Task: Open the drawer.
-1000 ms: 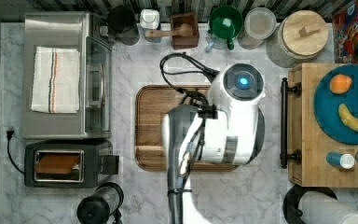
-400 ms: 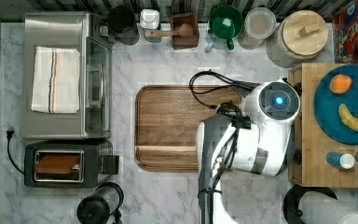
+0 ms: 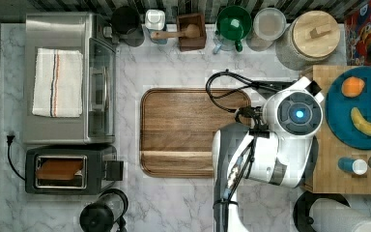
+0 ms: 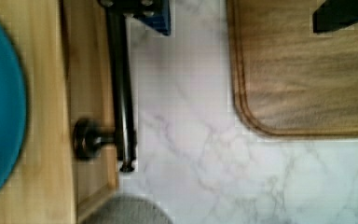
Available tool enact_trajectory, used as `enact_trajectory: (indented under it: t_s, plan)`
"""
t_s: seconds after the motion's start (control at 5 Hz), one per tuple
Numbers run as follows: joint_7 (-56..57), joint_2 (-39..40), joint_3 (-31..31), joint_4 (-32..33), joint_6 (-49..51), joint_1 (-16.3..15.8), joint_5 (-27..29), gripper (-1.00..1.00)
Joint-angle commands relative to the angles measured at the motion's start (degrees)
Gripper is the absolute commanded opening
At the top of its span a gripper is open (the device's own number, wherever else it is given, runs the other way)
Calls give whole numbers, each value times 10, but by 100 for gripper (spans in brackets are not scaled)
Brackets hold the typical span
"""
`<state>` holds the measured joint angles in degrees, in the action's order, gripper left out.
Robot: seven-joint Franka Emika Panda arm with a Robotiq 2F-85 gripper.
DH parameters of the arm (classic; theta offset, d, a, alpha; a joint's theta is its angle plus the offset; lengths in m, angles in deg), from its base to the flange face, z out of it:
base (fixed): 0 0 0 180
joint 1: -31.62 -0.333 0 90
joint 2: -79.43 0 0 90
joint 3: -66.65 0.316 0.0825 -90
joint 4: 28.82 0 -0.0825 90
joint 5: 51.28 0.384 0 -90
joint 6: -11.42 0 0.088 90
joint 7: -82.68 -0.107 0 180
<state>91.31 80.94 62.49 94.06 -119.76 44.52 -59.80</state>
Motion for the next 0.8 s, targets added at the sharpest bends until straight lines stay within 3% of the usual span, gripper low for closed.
enact_trajectory:
  t_s: [0.2, 0.8]
  plan:
    - [127, 30, -22, -9, -31, 19, -9, 100]
    - [169, 77, -22, -11, -96, 53, -1, 100]
